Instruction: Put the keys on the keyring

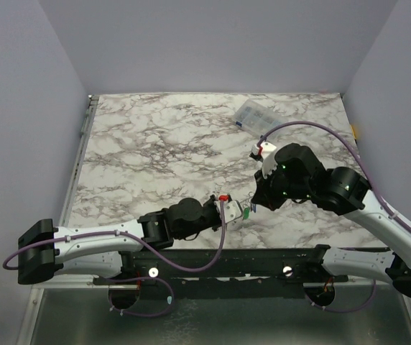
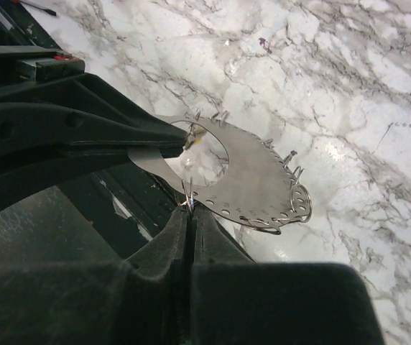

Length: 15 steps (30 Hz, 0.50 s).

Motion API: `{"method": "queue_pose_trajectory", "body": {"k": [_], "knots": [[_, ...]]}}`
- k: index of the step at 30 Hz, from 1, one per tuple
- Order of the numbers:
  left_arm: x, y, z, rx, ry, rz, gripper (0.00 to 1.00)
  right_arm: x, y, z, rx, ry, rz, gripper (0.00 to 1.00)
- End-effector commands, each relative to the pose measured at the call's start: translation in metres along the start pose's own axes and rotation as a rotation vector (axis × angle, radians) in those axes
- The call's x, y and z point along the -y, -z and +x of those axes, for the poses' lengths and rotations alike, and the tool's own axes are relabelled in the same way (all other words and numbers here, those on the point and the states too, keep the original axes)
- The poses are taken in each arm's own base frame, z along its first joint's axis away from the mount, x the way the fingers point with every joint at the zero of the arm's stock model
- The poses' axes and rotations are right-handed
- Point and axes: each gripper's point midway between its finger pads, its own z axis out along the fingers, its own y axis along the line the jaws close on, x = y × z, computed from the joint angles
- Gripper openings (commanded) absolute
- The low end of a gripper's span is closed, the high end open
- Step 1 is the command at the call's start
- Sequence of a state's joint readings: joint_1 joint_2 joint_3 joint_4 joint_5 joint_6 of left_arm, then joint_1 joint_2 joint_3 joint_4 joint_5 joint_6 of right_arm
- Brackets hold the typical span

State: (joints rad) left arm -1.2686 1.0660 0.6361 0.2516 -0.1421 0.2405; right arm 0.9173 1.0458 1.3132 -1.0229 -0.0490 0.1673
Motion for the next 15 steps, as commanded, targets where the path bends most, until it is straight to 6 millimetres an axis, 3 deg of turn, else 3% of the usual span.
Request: {"method": "queue_pose_trajectory", "body": {"k": [1,15], "knots": [[-0.004,0.001,-0.007,0.022,-0.07,-0.047,0.0,0.005,-0.01,0.008,-0.058,-0.068,0.051,0.01],[-0.01,0.007,-0.017,0.033,-0.074,-0.09,0.0,0.013,-0.024,0.037,-0.212,-0.103,0.108,0.01]]}}
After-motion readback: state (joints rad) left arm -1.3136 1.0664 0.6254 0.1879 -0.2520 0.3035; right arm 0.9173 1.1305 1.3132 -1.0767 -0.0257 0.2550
